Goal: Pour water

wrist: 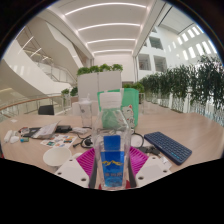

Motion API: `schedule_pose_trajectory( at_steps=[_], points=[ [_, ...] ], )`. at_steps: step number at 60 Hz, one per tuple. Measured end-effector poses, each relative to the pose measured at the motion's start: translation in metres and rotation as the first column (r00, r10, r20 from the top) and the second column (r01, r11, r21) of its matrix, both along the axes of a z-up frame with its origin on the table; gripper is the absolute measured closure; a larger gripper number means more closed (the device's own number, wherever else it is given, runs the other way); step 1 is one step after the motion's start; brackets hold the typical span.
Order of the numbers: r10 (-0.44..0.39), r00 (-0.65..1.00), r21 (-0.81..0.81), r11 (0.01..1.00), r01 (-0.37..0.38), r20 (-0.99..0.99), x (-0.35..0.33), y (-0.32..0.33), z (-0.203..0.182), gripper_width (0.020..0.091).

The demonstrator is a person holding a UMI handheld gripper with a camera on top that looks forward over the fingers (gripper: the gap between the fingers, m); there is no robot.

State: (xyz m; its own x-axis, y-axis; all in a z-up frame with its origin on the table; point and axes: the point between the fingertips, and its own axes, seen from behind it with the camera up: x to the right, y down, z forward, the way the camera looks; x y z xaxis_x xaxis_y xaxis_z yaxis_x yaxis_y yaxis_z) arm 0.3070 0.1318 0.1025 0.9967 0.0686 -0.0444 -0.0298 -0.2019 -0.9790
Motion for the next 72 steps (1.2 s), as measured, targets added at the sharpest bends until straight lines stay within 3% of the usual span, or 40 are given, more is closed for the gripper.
schedule_pose_trajectory(
  at_steps=[7,17,20,24,30,45,57,66,72],
  points=[
    [0.013,1.000,-0.039,0.999,-0.013,0.009,0.005,-0.002,-0.031,0.0639],
    [0.031,0.999,-0.016,0.999,-0.031,0.022,0.002,-0.001,-0.029,0.0641],
    [0.030,0.999,-0.028,0.999,-0.029,0.023,0.002,-0.002,-0.030,0.0608],
    [0.037,0.999,-0.101,0.994,-0.033,0.035,0.001,-0.008,-0.038,0.0539],
    [0.051,0.998,-0.197,0.979,-0.047,0.019,-0.001,-0.031,-0.046,0.0253],
    [-0.055,0.998,-0.231,0.972,0.045,-0.037,-0.016,-0.145,0.008,0.0268],
    [-0.174,0.982,-0.189,0.964,0.185,0.075,-0.052,-0.246,0.078,0.0270],
    [-0.185,0.980,-0.181,0.964,0.195,0.071,-0.106,-0.304,0.126,0.0268],
    [-0.150,0.985,-0.189,0.968,0.163,0.082,-0.139,-0.326,0.144,0.0270]
  ],
)
